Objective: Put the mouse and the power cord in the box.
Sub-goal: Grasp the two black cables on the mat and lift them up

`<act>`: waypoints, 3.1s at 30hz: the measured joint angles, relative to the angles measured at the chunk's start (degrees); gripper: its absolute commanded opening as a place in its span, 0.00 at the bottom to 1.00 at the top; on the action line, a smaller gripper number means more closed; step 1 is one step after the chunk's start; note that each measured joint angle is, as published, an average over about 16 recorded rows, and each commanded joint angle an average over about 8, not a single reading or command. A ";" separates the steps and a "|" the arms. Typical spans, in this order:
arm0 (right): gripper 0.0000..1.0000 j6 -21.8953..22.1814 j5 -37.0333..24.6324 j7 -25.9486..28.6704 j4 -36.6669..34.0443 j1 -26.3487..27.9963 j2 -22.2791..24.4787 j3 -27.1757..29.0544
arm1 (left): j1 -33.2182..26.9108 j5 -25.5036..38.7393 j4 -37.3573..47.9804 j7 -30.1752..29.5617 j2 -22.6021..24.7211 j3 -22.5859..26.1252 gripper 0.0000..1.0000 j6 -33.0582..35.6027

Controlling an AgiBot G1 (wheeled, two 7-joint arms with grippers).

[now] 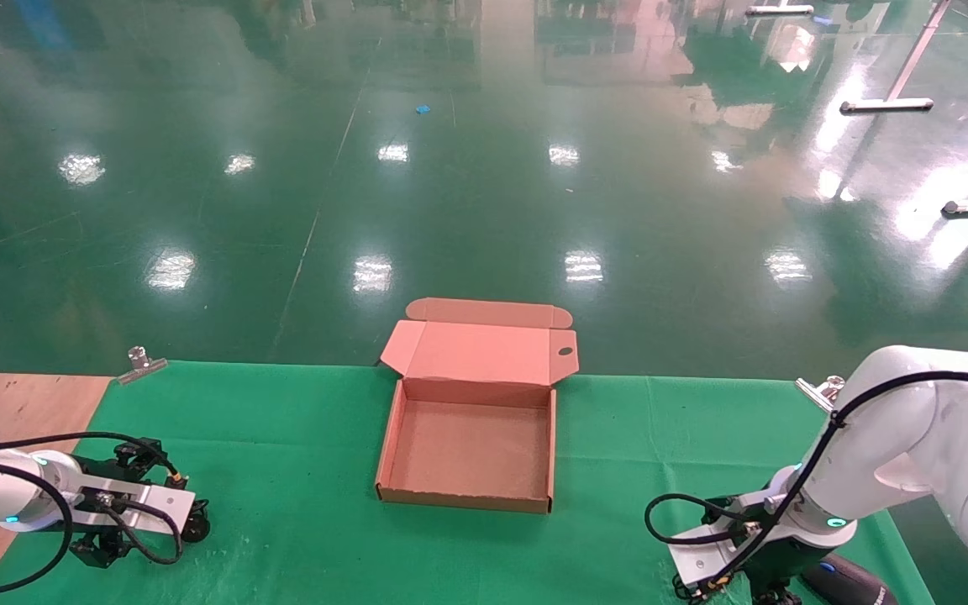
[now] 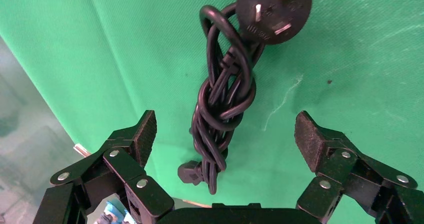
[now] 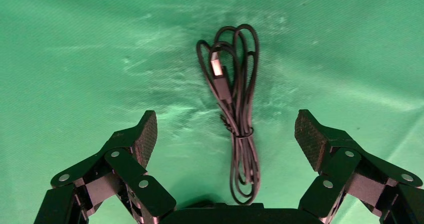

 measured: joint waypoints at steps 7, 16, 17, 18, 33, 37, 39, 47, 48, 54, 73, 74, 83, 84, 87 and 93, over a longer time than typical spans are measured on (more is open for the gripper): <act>0.00 0.95 0.43 -1.86 -2.21 0.07 -0.68 0.27 | 0.22 0.16 0.04 -0.47 0.26 0.11 0.00 -0.44; 0.00 1.17 0.76 -3.36 -3.91 0.40 -0.87 0.45 | 0.59 0.51 -0.12 -0.58 1.02 0.36 0.00 -0.35; 0.00 1.17 0.78 -3.47 -4.05 0.44 -0.88 0.46 | 0.59 0.54 -0.14 -0.58 1.09 0.38 0.00 -0.31; 0.00 1.17 0.80 -3.58 -4.17 0.48 -0.88 0.46 | 0.60 0.57 -0.15 -0.58 1.15 0.40 0.00 -0.28; 0.00 1.15 1.01 -4.47 -5.11 0.65 -1.01 0.52 | 0.22 0.98 -0.12 -0.50 1.15 0.69 0.00 0.15; 0.00 1.31 1.14 -4.64 -5.23 0.51 -0.98 0.58 | 0.29 1.21 -0.10 -0.39 1.09 0.84 0.00 0.20; 0.00 1.42 1.22 -4.74 -5.29 0.40 -0.96 0.63 | 0.36 1.34 -0.10 -0.32 1.10 0.94 0.00 0.20; 0.00 1.94 1.63 -5.25 -5.58 -0.03 -0.88 0.87 | 0.66 1.96 -0.11 -0.05 1.19 1.37 0.00 0.05; 0.00 2.00 1.68 -5.32 -5.62 -0.07 -0.87 0.90 | 0.66 2.02 -0.12 -0.02 1.19 1.41 0.00 0.02; 0.00 2.09 1.95 -5.67 -5.82 -0.14 -0.88 1.06 | 0.34 2.38 -0.23 0.12 1.14 1.66 0.00 -0.16; 0.00 -0.36 2.47 -6.34 -5.67 2.96 -0.64 1.35 | -3.10 2.68 -0.59 1.04 0.59 1.87 0.00 0.83; 0.00 -0.58 2.49 -6.37 -5.61 3.28 -0.61 1.36 | -3.34 2.66 -0.60 1.13 0.54 1.85 0.00 1.08; 0.00 -3.15 2.80 -6.38 -4.61 6.73 -0.36 1.56 | -6.38 2.14 -0.68 2.13 0.08 1.50 0.00 5.54; 0.00 -3.52 2.84 -6.35 -4.41 7.20 -0.33 1.59 | -6.83 2.04 -0.69 2.26 0.02 1.43 0.00 6.30; 0.00 -4.77 2.99 -6.17 -3.66 8.74 -0.21 1.69 | -8.30 1.70 -0.73 2.70 -0.10 1.20 0.00 8.96; 0.00 -7.73 3.21 -5.17 -1.26 12.36 0.05 1.86 | -11.98 0.90 -0.79 3.81 -0.21 0.67 0.00 16.53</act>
